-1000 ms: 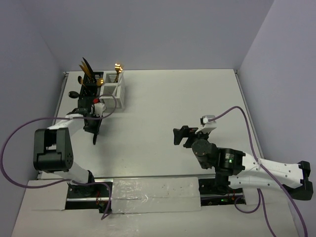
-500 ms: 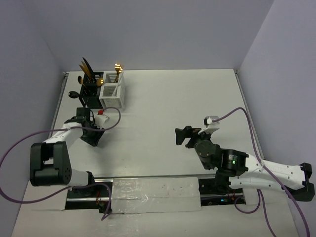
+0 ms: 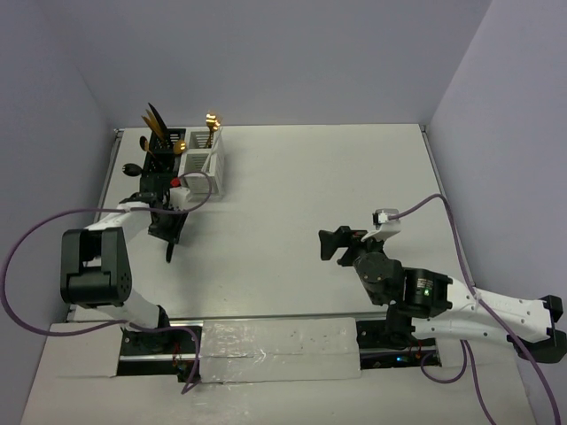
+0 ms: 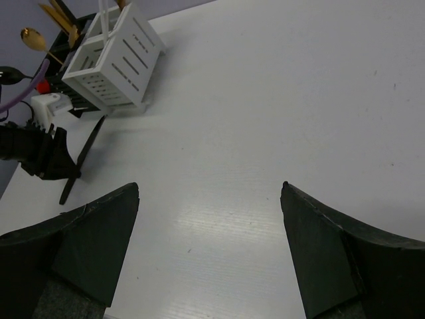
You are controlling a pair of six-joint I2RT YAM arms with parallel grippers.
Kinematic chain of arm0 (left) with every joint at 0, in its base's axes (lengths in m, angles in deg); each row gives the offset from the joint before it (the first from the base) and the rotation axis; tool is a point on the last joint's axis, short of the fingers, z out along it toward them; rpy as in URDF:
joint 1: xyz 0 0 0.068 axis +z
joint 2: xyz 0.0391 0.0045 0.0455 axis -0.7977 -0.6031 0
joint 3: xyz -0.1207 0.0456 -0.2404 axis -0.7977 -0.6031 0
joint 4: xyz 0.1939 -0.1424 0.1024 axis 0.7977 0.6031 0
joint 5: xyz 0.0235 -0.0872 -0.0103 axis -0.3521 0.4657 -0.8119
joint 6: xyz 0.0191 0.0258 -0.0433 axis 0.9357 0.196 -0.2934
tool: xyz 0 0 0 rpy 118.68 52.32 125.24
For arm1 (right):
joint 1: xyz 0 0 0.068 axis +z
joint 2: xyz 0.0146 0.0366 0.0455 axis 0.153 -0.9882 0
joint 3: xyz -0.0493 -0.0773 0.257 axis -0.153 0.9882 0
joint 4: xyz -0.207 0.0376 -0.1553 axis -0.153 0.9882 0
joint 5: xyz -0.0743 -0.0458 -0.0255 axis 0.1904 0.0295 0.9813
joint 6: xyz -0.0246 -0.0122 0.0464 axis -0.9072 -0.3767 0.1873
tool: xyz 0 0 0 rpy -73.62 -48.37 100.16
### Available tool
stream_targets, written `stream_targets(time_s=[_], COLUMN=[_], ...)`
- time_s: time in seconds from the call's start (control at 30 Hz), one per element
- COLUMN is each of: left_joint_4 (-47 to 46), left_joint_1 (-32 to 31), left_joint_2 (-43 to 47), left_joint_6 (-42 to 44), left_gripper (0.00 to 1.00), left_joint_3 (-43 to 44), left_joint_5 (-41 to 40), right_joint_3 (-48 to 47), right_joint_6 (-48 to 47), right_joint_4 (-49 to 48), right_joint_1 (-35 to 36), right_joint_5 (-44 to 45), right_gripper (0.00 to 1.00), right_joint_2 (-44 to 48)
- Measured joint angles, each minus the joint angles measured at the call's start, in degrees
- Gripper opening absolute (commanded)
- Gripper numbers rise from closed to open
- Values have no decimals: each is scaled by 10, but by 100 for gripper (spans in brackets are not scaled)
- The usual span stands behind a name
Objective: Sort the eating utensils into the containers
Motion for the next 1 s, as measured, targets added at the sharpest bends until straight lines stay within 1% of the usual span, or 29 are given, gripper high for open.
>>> stream_targets(time_s=[0.13, 0.2, 0.23, 0.4, 0.47, 0.5, 0.53, 0.57, 0.6, 0.8, 0.9, 1.0], left_joint_4=[-2, -3, -3, -5, -6, -6, -7, -7, -9, -31, -42, -34], left_joint_1=[0, 0, 0, 0, 0, 0, 0, 0, 0, 0, 1, 3], left_joint_2=[-8, -11, -14, -27, -27, -27, -27, -26, -24, -2, 23, 59], left_joint_6=[-11, -16, -17, -31, -32, -32, -32, -33, -33, -19, -8, 3], left_gripper=[48, 46, 43, 35, 30, 27, 19, 14, 0, 0, 0, 0], left_joint_3=[7, 11, 12, 24, 24, 24, 24, 23, 21, -5, -31, -62], left_joint_5=[3, 5, 5, 10, 10, 10, 10, 9, 6, -8, -15, -24], right_joint_3=[1, 2, 3, 4, 4, 4, 4, 4, 4, 4, 4, 4], right_joint_6=[3, 4, 4, 4, 4, 4, 4, 4, 4, 4, 5, 7], right_joint_4=[4, 3, 4, 8, 9, 9, 9, 9, 9, 10, 11, 11], right_joint_1=[0, 0, 0, 0, 0, 0, 0, 0, 0, 0, 0, 0], right_joint_5=[3, 7, 7, 8, 8, 8, 9, 9, 9, 9, 9, 9], right_gripper=[93, 93, 93, 93, 93, 93, 93, 93, 93, 93, 93, 93], right_joint_2=[10, 14, 14, 12, 11, 12, 12, 12, 12, 12, 12, 16])
